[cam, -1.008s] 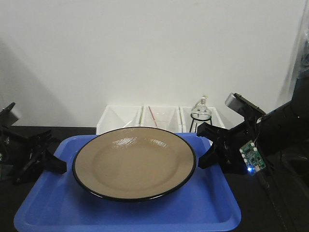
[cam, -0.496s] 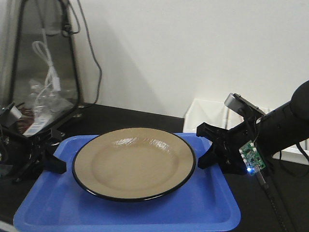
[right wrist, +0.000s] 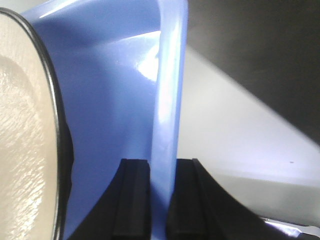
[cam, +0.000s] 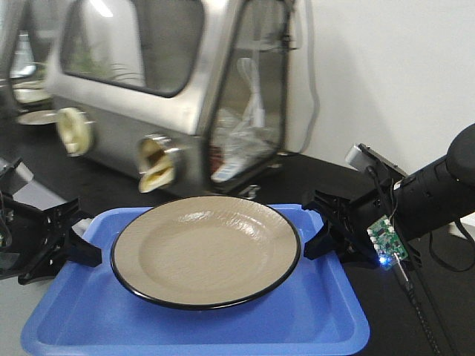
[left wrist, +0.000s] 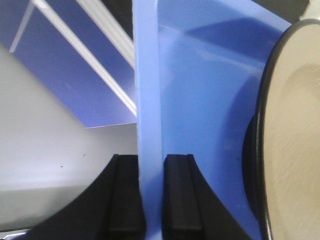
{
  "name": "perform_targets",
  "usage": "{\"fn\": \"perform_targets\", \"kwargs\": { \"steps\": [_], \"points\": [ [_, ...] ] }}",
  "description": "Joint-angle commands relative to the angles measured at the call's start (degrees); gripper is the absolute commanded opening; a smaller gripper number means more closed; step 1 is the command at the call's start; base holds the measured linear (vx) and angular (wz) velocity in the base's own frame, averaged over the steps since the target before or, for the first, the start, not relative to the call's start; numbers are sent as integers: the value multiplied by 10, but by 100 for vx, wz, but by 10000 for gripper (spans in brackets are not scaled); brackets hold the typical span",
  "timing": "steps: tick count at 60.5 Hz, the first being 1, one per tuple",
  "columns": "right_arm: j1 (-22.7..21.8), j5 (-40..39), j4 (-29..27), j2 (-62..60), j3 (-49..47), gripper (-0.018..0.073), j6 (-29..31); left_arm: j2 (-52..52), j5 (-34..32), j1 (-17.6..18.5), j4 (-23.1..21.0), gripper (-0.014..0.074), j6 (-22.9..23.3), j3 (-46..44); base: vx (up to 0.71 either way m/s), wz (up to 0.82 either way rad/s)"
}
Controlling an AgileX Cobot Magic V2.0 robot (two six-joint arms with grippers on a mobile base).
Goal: Place disk in tray to left cabinet
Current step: 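Hold the tray level with both grippers while the base turns away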
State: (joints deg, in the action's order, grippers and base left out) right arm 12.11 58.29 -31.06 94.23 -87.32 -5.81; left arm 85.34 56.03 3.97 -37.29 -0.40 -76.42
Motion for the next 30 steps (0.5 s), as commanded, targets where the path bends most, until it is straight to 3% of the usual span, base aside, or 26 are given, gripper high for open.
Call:
{"fn": "perform_targets", "kwargs": {
  "steps": [1,30],
  "points": [
    [17,-7,-127,-26,-24,-6,5,-24,5,22,-128,0,4,-20,-8,70],
    [17,-7,-127,-26,-24,-6,5,-24,5,22,-128,0,4,-20,-4,67]
  ]
}}
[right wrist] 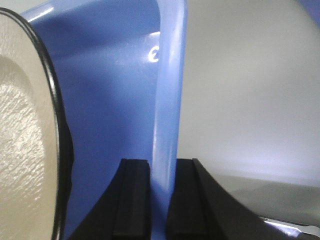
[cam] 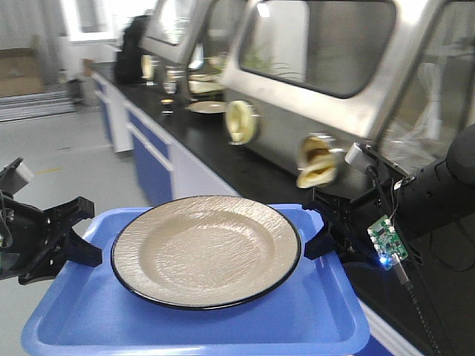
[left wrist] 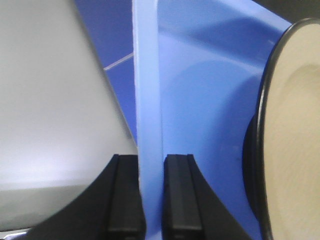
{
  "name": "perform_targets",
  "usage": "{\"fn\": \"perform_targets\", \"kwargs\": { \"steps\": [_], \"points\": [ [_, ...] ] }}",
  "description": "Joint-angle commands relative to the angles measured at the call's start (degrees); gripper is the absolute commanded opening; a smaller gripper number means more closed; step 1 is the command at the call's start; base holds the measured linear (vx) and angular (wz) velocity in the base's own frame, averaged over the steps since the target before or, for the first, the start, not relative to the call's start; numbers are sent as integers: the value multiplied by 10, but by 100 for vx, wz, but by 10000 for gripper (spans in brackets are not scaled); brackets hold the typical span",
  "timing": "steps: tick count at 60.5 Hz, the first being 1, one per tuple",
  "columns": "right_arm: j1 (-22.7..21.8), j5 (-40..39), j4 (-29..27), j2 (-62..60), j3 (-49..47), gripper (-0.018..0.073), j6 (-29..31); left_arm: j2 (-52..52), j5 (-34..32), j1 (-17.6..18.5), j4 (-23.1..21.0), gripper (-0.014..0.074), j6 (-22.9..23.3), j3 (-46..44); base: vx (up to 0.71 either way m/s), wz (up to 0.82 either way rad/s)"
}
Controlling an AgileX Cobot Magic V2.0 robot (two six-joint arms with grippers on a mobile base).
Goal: Place disk in tray to left cabinet
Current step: 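Hold the tray level with both grippers while the base turns away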
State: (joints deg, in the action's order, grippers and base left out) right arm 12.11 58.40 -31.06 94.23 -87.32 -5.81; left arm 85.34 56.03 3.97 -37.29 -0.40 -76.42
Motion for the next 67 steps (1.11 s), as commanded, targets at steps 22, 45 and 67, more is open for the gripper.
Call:
{"fn": "perform_targets", "kwargs": {
  "steps": [22,45,67],
  "points": [
    [17,-8,-127,-26,-24,-6,5,-24,5,22,-128,0,4,-20,5,72],
    [17,-8,-127,-26,-24,-6,5,-24,11,22,-128,0,4,-20,16,49],
    [17,-8,-127,-26,-24,-6,5,-24,25,22,-128,0,4,-20,29,18]
  ]
}}
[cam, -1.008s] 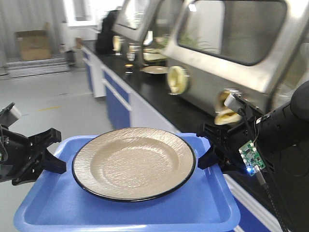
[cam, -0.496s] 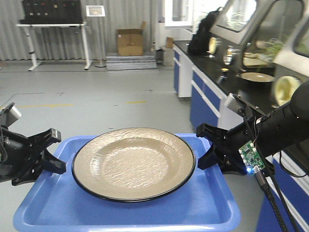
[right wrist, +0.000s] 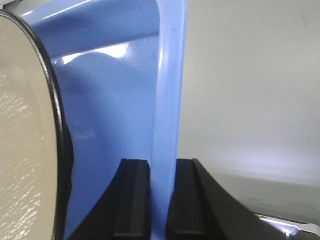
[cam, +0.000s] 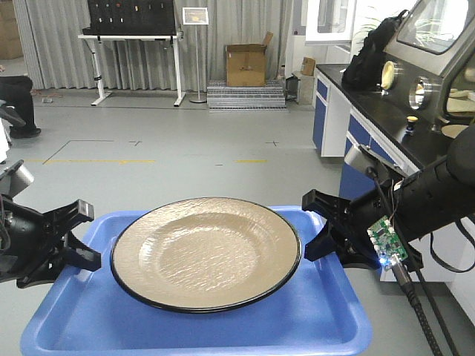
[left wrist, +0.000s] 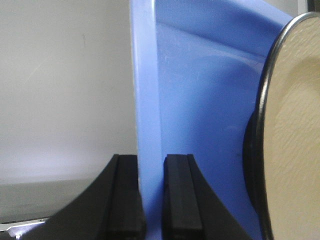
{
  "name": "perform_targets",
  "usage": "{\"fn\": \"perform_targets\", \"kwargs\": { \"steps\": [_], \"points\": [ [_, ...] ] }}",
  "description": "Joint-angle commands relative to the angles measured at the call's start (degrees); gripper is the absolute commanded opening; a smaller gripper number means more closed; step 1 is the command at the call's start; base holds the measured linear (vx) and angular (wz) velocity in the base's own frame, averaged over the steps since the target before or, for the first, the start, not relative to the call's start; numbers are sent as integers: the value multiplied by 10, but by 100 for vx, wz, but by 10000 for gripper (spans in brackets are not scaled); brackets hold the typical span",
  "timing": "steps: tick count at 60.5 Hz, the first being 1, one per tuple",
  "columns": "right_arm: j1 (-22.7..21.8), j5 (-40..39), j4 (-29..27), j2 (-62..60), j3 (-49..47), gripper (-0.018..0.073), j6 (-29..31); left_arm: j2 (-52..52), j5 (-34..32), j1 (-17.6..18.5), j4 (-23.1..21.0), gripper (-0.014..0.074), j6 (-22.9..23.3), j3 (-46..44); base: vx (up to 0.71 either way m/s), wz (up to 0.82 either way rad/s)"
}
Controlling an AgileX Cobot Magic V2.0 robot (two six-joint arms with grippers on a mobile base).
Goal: Place disk in tray to left cabinet
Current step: 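Hold the tray level with both grippers while the base turns away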
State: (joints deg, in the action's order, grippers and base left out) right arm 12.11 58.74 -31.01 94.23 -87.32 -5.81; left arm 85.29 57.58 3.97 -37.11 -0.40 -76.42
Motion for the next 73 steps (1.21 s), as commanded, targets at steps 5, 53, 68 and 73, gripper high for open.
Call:
{"fn": "perform_targets", "kwargs": {
  "steps": [5,53,68,73],
  "points": [
    [17,-11,-127,-26,-24,-6,5,-23,9,22,-130,0,4,-20,38,2],
    [17,-11,-127,-26,-24,-6,5,-23,9,22,-130,0,4,-20,49,1],
    [17,-10,-127,-26,-24,-6,5,-23,9,22,-130,0,4,-20,59,9],
    [17,-11,-127,-26,-24,-6,5,-23,9,22,-130,0,4,-20,59,8]
  ]
}}
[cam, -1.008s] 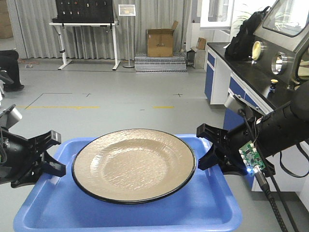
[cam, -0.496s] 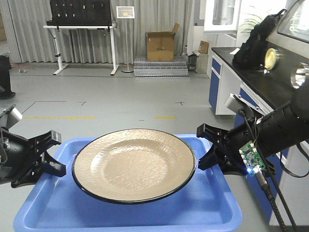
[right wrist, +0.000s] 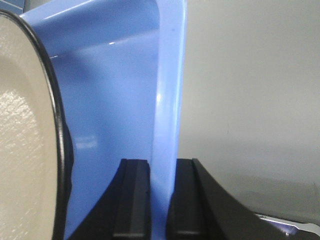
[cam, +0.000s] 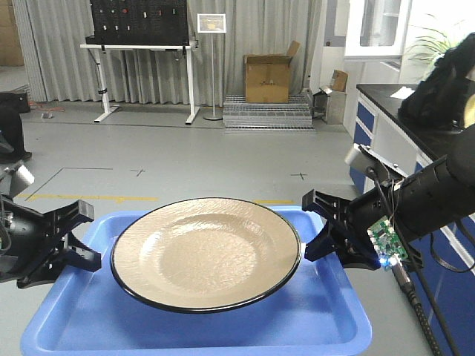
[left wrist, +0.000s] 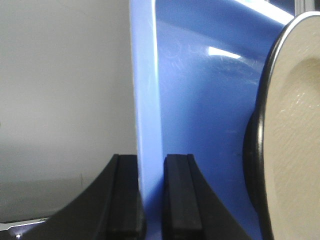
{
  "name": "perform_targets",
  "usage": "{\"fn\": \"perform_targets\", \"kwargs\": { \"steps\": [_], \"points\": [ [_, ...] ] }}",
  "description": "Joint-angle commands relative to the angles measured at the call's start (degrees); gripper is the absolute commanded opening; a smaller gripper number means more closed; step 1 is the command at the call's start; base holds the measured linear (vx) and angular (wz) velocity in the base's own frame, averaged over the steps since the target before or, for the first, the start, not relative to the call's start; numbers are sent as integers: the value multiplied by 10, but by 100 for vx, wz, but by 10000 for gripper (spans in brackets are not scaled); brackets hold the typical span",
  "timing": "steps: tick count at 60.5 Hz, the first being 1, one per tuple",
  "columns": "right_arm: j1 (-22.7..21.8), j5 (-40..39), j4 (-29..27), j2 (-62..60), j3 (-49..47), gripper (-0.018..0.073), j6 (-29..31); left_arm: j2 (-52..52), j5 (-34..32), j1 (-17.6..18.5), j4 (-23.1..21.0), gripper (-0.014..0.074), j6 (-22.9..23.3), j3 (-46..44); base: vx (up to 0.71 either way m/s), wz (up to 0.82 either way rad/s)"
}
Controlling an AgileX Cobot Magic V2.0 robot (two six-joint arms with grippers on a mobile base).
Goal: Place disk in tray to left cabinet
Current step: 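Hold the tray level with both grippers while the base turns away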
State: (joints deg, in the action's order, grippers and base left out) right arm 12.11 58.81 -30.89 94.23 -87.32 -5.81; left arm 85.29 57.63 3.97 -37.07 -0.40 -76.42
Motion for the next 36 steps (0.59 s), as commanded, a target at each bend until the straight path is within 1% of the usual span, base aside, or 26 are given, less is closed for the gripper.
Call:
{"fn": "perform_targets", "kwargs": {
  "steps": [1,36],
  "points": [
    [17,-12,-128,-26,-24,-6,5,-23,9,22,-130,0,4,-20,60,7],
    [17,-12,-128,-26,-24,-6,5,-23,8,22,-130,0,4,-20,63,1]
  ]
}}
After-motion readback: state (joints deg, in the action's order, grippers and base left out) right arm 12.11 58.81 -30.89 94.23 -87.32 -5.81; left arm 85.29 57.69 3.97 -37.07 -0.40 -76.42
